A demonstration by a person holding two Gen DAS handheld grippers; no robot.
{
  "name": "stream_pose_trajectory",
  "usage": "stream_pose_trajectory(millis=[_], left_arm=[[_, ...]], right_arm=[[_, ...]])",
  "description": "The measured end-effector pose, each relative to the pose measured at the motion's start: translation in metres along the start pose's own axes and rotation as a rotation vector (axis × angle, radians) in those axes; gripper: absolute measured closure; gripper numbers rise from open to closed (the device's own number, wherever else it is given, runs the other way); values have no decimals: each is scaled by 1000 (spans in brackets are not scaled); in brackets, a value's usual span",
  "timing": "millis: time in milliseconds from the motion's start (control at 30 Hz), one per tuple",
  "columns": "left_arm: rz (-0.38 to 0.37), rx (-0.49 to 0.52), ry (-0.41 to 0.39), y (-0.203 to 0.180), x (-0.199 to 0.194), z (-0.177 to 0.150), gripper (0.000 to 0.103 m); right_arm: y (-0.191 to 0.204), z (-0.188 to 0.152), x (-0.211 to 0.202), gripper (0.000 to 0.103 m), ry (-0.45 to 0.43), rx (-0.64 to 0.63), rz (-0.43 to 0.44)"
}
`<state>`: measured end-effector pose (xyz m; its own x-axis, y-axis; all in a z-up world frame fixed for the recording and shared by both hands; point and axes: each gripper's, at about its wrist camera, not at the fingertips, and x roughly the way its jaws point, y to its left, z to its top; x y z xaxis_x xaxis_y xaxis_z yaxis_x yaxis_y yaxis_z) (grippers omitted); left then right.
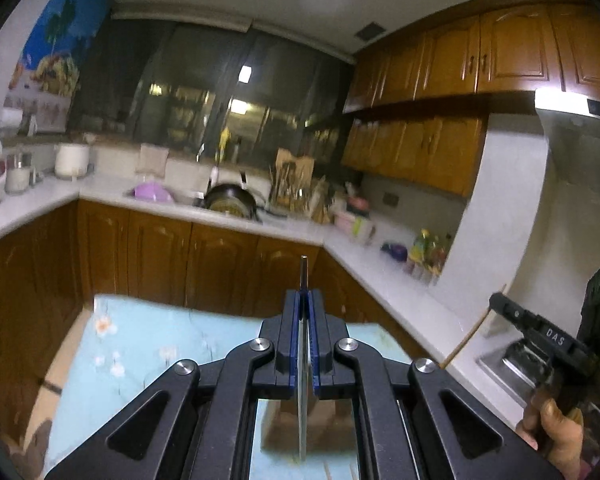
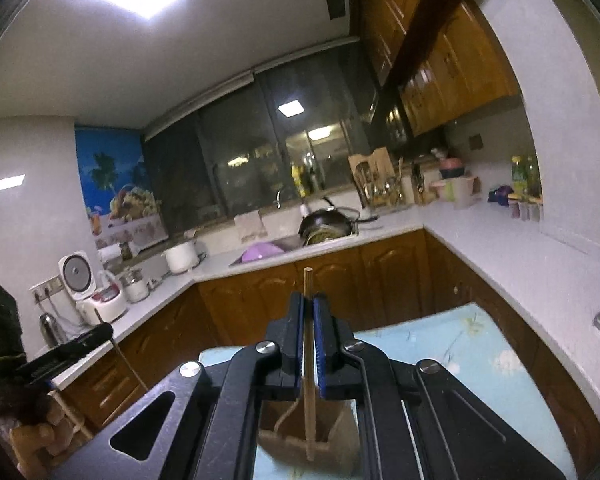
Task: Organize utensils
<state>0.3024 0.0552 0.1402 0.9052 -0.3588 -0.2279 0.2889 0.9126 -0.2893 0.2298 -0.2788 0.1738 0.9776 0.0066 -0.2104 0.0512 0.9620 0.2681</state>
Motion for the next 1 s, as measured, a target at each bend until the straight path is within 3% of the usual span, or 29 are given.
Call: stream_pose_trajectory(millis=[133, 233, 600, 800, 1000], left_arm=[[10, -13, -45, 3, 36, -5, 101], [28, -33, -46, 6, 63, -30, 101], [60, -61, 56, 4, 136, -98, 101], [57, -54, 127, 11, 155, -103, 100], [54, -58, 135, 21, 138, -75, 99]], right_arm=[[-5, 4, 18, 98, -21, -5, -22], [-9, -4, 34, 98, -7, -3, -32], [-18, -65, 75, 98, 102, -12, -63], [-31, -74, 74, 97, 120, 24, -75], [-35, -73, 76, 97, 142, 43, -76]])
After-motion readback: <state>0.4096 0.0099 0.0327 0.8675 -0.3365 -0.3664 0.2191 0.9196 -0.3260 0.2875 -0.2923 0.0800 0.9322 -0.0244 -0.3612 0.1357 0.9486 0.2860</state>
